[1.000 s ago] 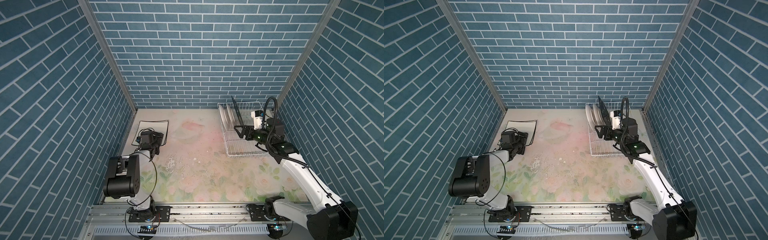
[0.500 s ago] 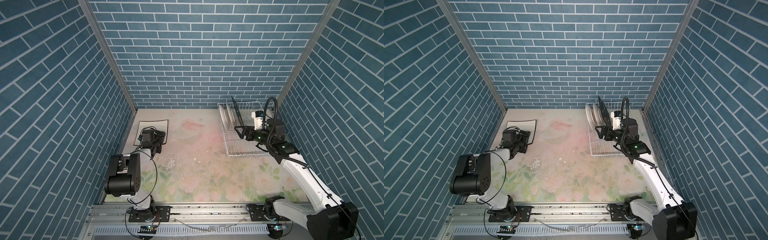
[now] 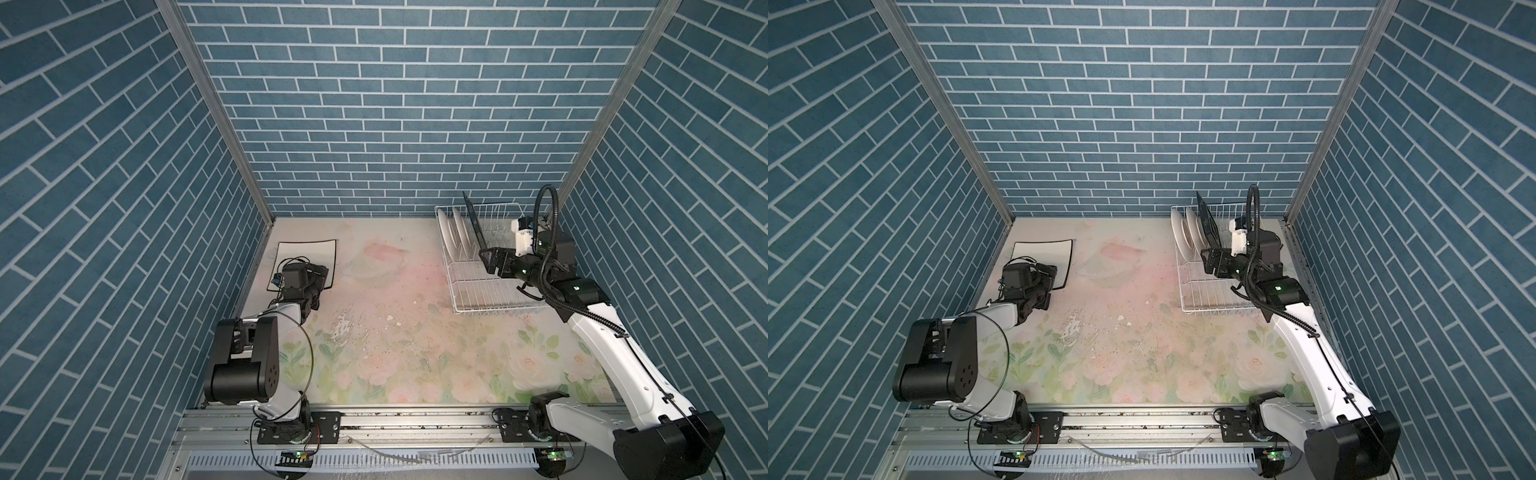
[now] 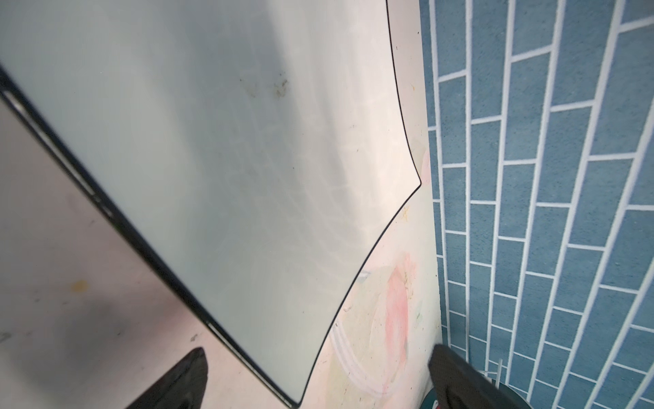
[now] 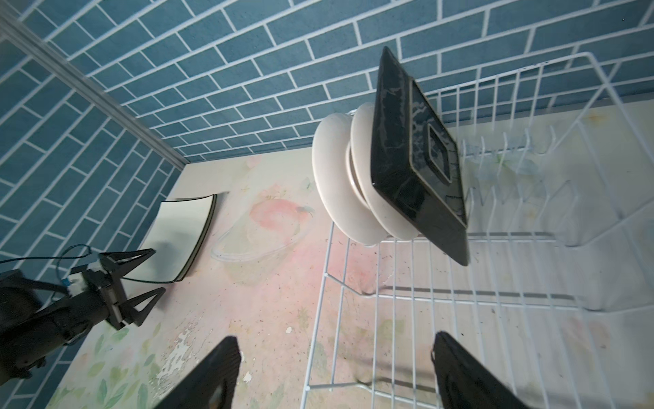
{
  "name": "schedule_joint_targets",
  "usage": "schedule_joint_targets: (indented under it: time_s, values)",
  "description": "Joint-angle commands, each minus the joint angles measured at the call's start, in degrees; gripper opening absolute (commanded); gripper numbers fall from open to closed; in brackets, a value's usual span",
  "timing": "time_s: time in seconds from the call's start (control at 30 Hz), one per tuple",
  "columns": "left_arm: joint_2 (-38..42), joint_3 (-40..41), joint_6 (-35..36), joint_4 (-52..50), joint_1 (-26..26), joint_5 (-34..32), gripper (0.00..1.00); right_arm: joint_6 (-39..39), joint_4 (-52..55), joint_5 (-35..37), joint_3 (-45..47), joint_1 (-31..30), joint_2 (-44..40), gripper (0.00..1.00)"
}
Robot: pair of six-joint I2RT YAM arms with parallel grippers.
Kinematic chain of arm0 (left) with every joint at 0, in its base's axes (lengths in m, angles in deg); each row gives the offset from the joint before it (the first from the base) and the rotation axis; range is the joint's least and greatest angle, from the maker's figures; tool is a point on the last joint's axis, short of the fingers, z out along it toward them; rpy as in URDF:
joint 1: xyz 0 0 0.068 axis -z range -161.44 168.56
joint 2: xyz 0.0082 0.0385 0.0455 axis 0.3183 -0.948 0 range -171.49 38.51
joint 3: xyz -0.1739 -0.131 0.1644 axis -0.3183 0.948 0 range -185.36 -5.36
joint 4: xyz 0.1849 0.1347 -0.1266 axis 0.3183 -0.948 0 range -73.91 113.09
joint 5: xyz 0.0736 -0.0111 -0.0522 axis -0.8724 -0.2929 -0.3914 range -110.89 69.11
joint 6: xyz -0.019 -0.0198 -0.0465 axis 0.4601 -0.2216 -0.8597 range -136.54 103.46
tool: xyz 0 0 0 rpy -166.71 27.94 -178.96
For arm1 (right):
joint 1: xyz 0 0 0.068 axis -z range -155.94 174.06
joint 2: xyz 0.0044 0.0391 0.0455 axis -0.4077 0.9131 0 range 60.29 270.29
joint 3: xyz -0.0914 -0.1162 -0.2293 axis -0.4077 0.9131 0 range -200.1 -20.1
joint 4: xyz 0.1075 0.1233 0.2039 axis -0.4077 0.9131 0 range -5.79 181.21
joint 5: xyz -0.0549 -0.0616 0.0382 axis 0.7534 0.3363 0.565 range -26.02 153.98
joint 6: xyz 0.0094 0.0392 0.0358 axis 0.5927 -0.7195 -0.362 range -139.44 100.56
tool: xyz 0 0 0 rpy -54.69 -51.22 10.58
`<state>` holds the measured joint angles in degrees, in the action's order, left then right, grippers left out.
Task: Unload the plates from the dish rack
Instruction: Rotate a plate.
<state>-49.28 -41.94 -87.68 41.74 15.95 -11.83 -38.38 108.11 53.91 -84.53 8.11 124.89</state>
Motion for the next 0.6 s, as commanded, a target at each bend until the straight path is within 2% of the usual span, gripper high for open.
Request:
schedule_joint_targets:
  time_s: [0.0,0.27,0.43,0.57]
  values:
    - [1.59,1.81,0.89,0.13,-0.02,-1.09,1.00,4.68,7.91,7.84,-5.97,0.25,2.31,0.85]
    - [3.11,7.39,0.92,4.70,0.07,1.04,1.00,7.92,15.23,12.51,-14.89,-0.17,10.41,0.83]
    - [6.81,10.43,3.94,4.22,0.06,1.71,1.00,9.97,16.39,13.24,-18.10,-2.05,13.79,0.82]
    - [10.53,12.90,6.85,4.70,0.32,3.50,1.00,11.85,17.40,16.41,-20.53,-4.88,16.61,0.82]
